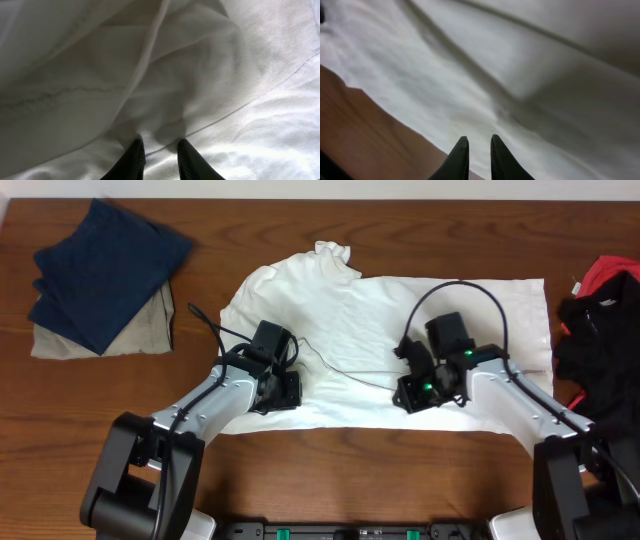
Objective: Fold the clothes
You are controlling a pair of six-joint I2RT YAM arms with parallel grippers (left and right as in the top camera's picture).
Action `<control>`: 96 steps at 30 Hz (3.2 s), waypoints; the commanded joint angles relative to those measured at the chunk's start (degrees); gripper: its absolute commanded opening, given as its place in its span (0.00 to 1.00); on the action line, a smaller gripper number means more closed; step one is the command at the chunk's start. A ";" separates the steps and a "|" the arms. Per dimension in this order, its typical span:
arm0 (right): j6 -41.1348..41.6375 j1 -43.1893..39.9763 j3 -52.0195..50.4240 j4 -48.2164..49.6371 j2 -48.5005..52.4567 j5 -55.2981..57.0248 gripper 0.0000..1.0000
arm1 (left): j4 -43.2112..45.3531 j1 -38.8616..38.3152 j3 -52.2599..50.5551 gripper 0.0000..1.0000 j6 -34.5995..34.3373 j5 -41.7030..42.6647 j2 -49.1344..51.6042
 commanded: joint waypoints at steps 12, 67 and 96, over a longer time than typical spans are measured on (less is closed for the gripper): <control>-0.63 4.17 0.39 1.44 -0.57 6.82 0.18 | 0.13 -0.07 -0.42 0.25 -0.15 -0.35 1.57; -2.67 2.43 -0.11 -4.96 -6.25 25.20 0.53 | 0.11 -0.07 -0.42 0.25 -0.15 -0.35 1.57; 2.19 2.36 -0.42 12.41 0.59 39.98 0.02 | 0.09 -0.07 -0.42 0.25 -0.15 -0.33 1.57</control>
